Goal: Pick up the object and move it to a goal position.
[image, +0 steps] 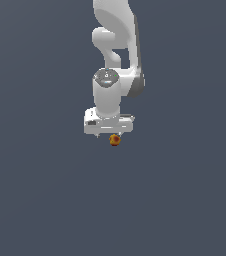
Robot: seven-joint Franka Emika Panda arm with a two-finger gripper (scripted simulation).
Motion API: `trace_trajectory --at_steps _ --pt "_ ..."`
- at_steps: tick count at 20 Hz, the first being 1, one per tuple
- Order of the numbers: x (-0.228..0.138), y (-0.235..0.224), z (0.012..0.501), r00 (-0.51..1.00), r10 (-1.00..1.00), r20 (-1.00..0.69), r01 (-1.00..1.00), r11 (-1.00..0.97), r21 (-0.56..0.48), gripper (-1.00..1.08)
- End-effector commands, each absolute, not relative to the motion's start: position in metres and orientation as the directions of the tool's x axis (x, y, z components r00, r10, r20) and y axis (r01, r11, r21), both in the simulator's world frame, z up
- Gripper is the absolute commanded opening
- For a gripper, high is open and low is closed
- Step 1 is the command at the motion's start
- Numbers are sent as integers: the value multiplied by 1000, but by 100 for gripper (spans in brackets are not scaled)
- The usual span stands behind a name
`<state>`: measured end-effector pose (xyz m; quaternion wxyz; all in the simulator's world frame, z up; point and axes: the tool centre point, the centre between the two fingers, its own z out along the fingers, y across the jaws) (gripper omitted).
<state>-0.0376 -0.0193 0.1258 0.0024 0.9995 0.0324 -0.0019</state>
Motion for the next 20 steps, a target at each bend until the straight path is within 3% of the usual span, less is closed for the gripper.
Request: trace_trajectory --at_steps 1,9,20 --pt "-48 -14 112 995 102 -3 102 -995 3 100" --pt "-70 -5 88 985 174 0 174 -985 0 100" --pt "-72 -4 74 984 181 -1 181 -984 0 100"
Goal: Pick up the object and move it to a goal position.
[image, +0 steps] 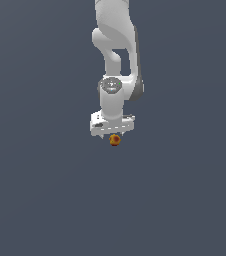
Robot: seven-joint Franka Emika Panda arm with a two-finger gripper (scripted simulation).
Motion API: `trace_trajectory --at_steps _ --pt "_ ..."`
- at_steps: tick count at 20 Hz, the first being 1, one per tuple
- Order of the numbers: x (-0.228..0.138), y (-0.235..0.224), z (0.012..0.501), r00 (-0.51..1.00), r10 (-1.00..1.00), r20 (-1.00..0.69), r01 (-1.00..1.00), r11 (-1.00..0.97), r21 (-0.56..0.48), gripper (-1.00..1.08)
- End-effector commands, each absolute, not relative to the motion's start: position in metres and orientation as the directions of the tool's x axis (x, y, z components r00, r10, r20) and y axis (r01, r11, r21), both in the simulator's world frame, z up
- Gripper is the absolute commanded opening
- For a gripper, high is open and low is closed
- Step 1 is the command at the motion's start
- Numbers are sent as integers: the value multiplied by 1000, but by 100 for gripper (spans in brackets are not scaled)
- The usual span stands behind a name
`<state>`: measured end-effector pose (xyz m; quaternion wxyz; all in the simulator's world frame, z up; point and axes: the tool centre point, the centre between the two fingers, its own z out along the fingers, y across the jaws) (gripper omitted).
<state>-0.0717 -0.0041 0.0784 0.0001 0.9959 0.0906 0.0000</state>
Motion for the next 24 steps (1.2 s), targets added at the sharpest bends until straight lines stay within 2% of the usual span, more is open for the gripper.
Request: trace_trajectory --at_steps 1,12,13,22,24 --pt "-73 -4 69 984 181 -1 181 -984 0 100" --pt "-73 -4 35 983 183 0 183 -983 0 100" --pt "-73 -4 35 983 183 0 183 -983 0 -100" --pt "-73 -4 35 983 183 0 183 -983 0 -100" --pt "-67 9 43 979 204 18 204 -979 -3 -100"
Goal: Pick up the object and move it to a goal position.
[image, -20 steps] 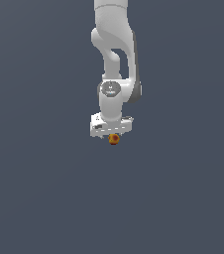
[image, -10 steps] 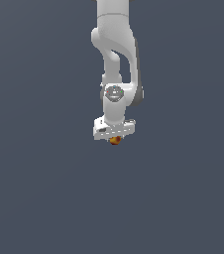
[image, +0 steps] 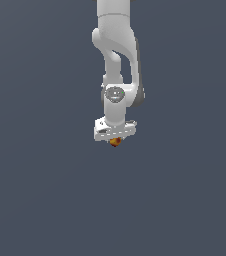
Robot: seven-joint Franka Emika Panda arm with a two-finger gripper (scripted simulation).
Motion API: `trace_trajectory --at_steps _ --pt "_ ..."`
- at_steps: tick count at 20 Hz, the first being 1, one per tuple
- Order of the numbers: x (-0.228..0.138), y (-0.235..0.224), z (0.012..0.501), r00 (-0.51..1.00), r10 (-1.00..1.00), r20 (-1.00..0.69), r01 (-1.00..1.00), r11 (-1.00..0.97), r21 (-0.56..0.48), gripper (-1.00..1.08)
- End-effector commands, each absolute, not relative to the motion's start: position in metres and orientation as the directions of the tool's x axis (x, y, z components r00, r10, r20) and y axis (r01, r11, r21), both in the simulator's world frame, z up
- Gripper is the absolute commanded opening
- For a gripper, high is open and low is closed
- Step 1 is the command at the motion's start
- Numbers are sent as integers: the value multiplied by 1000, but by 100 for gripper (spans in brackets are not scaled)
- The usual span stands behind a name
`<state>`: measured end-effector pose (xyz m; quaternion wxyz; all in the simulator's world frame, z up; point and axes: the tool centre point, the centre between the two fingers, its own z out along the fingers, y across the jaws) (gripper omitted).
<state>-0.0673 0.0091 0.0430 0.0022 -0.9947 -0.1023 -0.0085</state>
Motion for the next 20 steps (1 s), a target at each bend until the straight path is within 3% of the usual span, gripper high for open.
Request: trace_trajectory --at_steps 1,10,20 --pt "-67 9 44 979 204 18 204 -979 -3 -100" --pt "-70 -5 74 979 202 16 202 -979 -2 -100" --pt "-76 -42 156 980 197 12 197 -980 -3 -100"
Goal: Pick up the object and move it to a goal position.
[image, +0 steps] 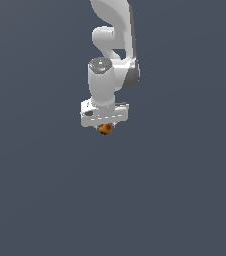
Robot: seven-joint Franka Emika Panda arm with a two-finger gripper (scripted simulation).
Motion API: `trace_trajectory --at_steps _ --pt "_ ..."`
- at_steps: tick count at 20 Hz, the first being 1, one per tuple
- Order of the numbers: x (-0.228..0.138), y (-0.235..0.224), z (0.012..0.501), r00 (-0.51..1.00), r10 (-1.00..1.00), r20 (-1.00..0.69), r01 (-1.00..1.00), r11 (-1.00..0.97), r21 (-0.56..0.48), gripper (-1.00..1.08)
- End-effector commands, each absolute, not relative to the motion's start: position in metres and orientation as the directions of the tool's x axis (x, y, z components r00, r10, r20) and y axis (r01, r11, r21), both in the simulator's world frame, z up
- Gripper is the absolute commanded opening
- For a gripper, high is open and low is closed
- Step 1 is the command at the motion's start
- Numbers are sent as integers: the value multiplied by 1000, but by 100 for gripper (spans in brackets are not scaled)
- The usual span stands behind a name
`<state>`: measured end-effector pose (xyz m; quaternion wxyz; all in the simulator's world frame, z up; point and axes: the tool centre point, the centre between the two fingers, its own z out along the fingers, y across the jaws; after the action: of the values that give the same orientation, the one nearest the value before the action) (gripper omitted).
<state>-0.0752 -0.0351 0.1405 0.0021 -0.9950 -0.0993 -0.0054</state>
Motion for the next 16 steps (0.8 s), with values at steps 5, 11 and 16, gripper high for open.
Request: trace_trajectory --at_steps 5,11,16 --pt "-80 -66 209 981 193 9 193 -981 -3 -100" --pt "-83 -93 270 982 189 6 189 -982 -3 -100" --pt "-84 -111 311 982 187 3 187 -982 -2 -100"
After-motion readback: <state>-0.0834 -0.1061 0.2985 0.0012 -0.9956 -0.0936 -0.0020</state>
